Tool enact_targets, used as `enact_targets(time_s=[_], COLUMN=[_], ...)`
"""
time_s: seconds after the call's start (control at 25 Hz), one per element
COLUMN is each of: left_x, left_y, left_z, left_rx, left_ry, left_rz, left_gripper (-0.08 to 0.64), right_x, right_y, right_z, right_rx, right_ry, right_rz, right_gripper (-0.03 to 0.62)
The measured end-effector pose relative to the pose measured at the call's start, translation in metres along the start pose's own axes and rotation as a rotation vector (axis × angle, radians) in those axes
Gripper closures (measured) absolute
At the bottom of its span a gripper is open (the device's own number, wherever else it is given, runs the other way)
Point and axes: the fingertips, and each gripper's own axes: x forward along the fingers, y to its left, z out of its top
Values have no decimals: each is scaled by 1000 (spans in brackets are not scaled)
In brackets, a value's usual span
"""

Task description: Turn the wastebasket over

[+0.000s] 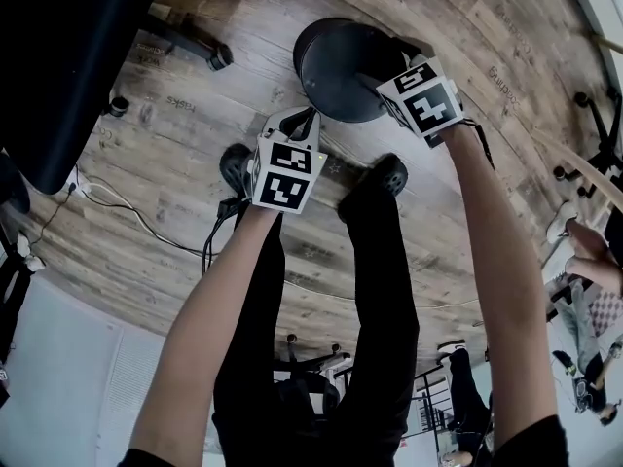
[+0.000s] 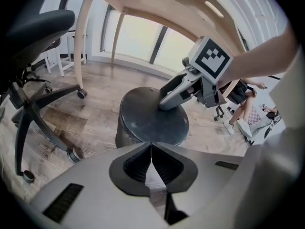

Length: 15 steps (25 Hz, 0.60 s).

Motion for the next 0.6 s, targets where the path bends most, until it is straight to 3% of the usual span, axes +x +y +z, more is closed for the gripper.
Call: enact_targets(time_s=[0.16, 0.6], left_x=[5, 12], left_y=[-2, -5], left_z=[-1, 5], left_rx=[-17, 77], left_ry=[-21, -26], left_rz=[13, 56], left_gripper=[541, 543], right_x=[-6, -11], right_y=[1, 5], right_z=[3, 5], right_rx=[-7, -6], right_ry=[-10, -14], right_rz=[-11, -21], right_gripper=[215, 216])
